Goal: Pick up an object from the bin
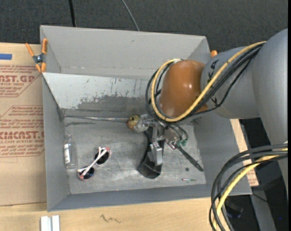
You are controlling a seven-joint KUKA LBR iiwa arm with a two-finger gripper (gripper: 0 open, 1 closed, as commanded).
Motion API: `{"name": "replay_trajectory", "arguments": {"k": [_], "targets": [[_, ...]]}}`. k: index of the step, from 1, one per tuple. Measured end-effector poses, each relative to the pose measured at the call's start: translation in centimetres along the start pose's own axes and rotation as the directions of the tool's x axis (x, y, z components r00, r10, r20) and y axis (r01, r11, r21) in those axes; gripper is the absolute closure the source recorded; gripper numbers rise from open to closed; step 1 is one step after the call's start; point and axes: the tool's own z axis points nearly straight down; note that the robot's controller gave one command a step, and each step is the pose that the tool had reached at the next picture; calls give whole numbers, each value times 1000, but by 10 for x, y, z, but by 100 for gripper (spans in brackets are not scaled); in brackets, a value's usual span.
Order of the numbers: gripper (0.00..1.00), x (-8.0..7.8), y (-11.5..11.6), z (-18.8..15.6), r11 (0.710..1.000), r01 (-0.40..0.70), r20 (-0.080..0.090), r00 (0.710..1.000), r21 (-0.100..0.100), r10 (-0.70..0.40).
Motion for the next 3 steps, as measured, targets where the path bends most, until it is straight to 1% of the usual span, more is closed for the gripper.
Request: {"name": "replay_trajectory", "arguments": {"k": [1,2,3], "targets": [[0,17,-4,3,990,139,15,990,3,-139],[0,46,-15,17,945,327,-5,945,1,-327],[100,73,-24,16,928,372,6,928,4,-372]]}}
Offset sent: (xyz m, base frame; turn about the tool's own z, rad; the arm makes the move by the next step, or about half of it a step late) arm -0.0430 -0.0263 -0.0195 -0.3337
